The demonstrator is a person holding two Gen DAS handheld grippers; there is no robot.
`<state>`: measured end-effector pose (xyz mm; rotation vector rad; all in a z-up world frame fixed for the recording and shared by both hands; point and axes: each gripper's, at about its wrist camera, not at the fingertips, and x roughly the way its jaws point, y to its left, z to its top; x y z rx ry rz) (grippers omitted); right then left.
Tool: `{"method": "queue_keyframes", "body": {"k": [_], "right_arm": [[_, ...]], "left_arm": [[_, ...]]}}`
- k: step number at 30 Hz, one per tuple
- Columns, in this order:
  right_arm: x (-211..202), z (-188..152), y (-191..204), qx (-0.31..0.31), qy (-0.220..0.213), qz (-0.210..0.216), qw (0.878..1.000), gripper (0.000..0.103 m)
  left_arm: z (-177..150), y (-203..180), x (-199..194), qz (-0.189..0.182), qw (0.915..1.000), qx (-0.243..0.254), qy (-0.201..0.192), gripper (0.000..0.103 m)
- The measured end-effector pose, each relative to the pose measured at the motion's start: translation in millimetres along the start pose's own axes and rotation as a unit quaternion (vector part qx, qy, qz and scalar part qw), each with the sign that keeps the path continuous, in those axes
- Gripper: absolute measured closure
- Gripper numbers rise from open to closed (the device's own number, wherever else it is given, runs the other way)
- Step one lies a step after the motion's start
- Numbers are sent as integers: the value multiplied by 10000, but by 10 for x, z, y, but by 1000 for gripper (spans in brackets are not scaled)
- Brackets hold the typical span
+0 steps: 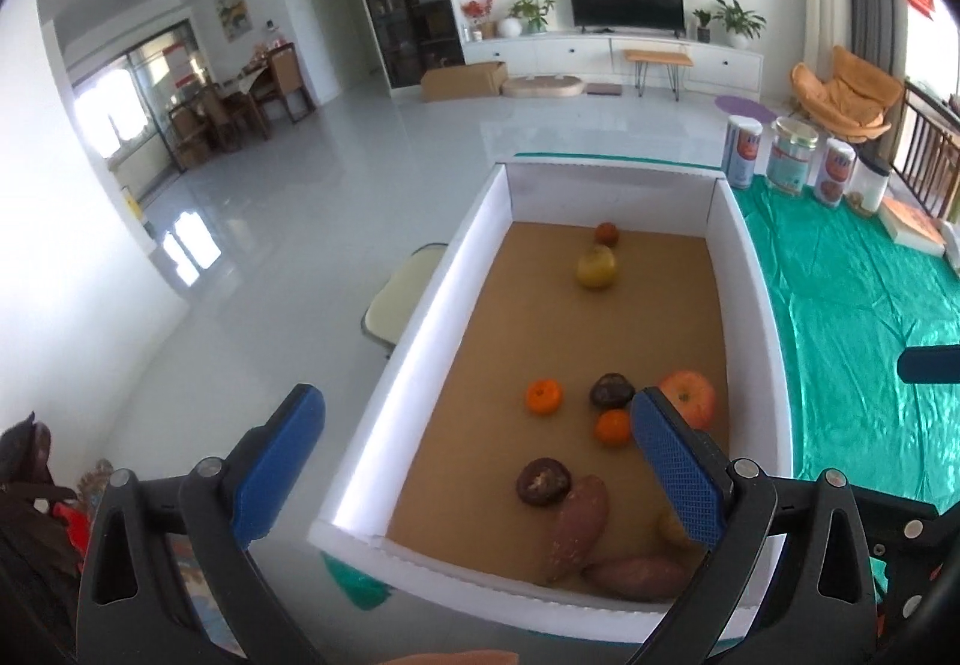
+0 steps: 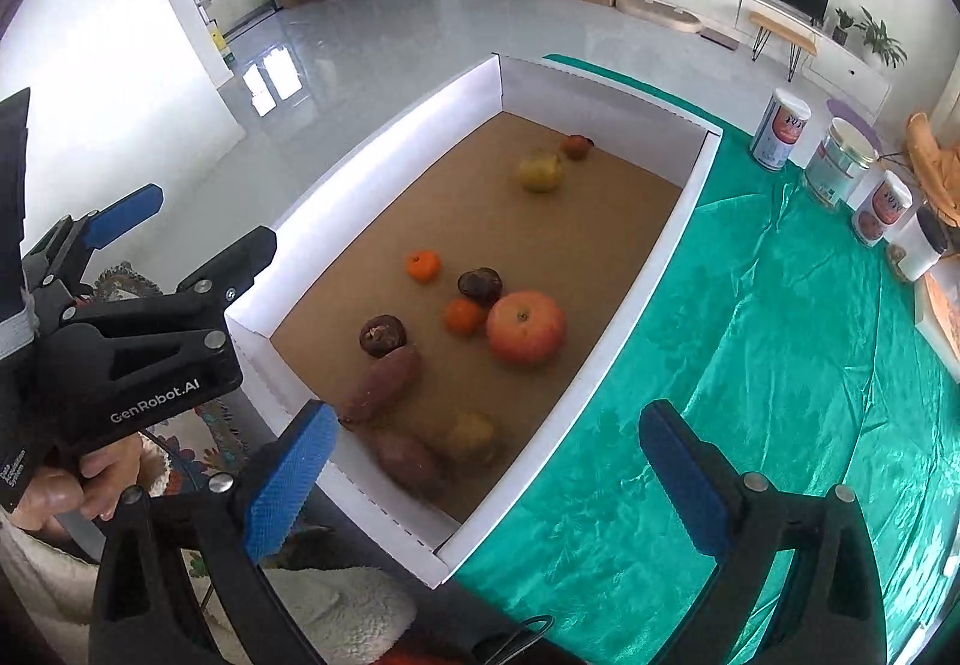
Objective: Organize fruits
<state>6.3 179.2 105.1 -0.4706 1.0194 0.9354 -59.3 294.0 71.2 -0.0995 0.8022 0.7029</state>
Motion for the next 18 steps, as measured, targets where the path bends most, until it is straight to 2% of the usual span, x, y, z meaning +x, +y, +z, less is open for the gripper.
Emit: {"method": "queue_keyframes", "body": {"k": [12, 15, 18], "right_arm": [[100, 33, 74, -60, 68, -139, 9999, 3], [131, 39, 80, -45, 77, -125, 9999, 3], [153, 40, 94, -37, 76, -83, 9999, 3]], "left_arm": [[-70, 76, 49, -221, 9995, -142, 198, 1], [-84, 104, 14, -336, 9991, -213, 145, 1], [-100, 93, -4, -277, 9994, -213, 45, 1]]}}
